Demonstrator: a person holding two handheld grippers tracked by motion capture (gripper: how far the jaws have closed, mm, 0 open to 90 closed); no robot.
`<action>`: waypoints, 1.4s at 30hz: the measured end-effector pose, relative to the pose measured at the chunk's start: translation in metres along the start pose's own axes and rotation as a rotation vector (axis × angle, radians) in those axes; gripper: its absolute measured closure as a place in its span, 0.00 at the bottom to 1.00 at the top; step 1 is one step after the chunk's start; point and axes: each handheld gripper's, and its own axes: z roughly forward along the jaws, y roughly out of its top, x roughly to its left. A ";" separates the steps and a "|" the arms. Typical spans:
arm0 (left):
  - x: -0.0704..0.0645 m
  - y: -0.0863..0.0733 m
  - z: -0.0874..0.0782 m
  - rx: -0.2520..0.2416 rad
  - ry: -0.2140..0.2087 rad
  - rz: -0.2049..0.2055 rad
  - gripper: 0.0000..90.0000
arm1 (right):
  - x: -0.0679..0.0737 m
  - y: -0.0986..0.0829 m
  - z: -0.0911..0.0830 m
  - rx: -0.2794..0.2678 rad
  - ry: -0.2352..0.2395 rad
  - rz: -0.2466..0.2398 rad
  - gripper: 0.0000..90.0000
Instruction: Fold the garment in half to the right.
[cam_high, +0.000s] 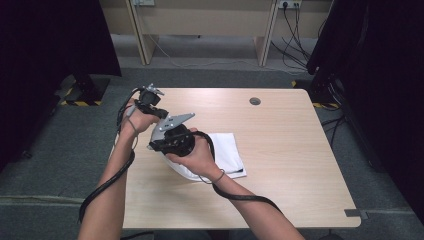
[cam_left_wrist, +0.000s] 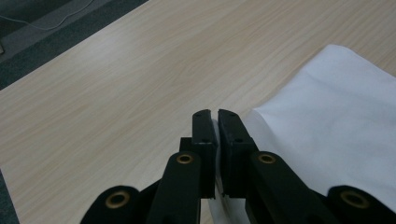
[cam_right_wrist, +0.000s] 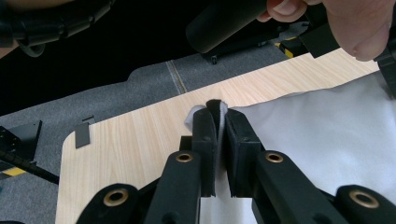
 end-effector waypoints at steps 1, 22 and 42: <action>0.000 0.000 0.000 0.000 0.000 0.000 0.94 | 0.001 0.002 0.000 -0.004 0.001 -0.004 0.93; 0.003 0.007 -0.011 0.004 0.024 0.006 0.94 | 0.003 0.014 -0.005 -0.026 0.010 -0.007 0.93; 0.000 0.007 -0.008 0.018 0.031 0.013 0.94 | 0.001 0.014 -0.007 -0.030 0.013 -0.003 0.93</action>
